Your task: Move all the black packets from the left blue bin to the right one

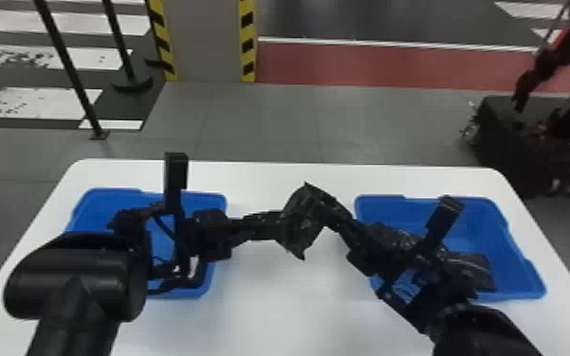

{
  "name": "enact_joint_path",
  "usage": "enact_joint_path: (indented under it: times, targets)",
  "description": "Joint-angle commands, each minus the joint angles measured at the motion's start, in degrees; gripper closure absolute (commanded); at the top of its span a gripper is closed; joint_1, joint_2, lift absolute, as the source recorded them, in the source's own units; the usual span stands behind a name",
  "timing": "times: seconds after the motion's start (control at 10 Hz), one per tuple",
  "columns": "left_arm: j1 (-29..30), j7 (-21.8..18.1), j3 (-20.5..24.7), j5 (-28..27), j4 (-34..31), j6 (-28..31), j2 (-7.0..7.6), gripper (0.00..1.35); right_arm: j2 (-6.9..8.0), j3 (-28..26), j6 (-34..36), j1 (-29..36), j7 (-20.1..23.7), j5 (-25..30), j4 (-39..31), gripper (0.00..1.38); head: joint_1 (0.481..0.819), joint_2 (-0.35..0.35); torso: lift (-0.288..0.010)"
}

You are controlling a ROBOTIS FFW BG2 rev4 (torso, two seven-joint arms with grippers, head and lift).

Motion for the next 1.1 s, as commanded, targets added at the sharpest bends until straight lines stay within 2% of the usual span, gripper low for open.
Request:
enact_joint_path:
  times: [0.0, 0.1, 0.2, 0.3, 0.5, 0.6, 0.7, 0.8, 0.9, 1.0]
  targets:
    - [1.89, 0.85, 1.88, 1.19, 0.03, -1.55, -0.16, 0.62, -0.07, -0.46, -0.82, 0.43, 0.02, -1.38, 0.19, 1.28, 0.695, -0.022, -0.110]
    - [3.15, 0.94, 3.46, 1.10, -0.11, -1.98, -0.16, 0.21, -0.16, -3.01, -1.10, 1.69, -0.07, -1.21, -0.94, 1.28, 0.695, -0.017, -0.110]
    - [4.42, 0.94, 5.04, 1.89, -0.11, -1.69, 0.01, 0.09, -0.60, -5.83, -1.10, 2.53, -0.07, -0.94, -1.92, 1.28, 0.695, -0.018, -0.110]
    - [5.69, 0.94, 6.45, 2.95, -0.25, -2.12, 0.27, 0.14, -1.48, -8.64, -0.96, 2.25, -0.16, -0.77, -1.64, 1.28, 0.695, -0.024, -0.110]
    - [7.51, 0.85, 9.17, 3.04, -2.64, -1.41, 0.71, 0.17, -4.73, -12.94, -0.96, 1.69, -3.15, 0.02, -1.22, 1.28, 0.695, -0.071, -0.110]
    - [8.22, 0.94, 10.76, 2.95, -3.48, -1.41, 0.80, 0.17, -6.67, -14.00, -1.10, 0.00, -4.38, 0.29, 3.00, 1.28, 0.695, -0.097, -0.110]
    - [8.64, 0.94, 11.81, 2.86, -3.91, -1.55, 0.89, 0.17, -7.99, -14.97, -2.23, -2.67, -4.73, 1.43, 8.77, 1.28, 0.695, -0.119, -0.110]
    - [8.78, 0.94, 12.51, 2.86, -4.05, -1.55, 0.98, 0.17, -8.42, -17.25, -3.07, -4.64, -5.35, 3.45, 13.83, 1.28, 0.695, -0.127, -0.110]
    - [8.92, 0.94, 12.87, 2.77, -4.19, -1.83, 1.07, 0.17, -8.51, -19.36, -3.07, -4.92, -7.28, 5.56, 14.95, 1.10, 0.695, -0.152, -0.110]
    - [9.34, 1.03, 13.39, 2.51, -4.47, -1.98, 1.07, 0.17, -8.78, -19.45, -3.07, -4.36, -8.86, 5.91, 13.97, 0.40, 0.695, -0.184, -0.110]
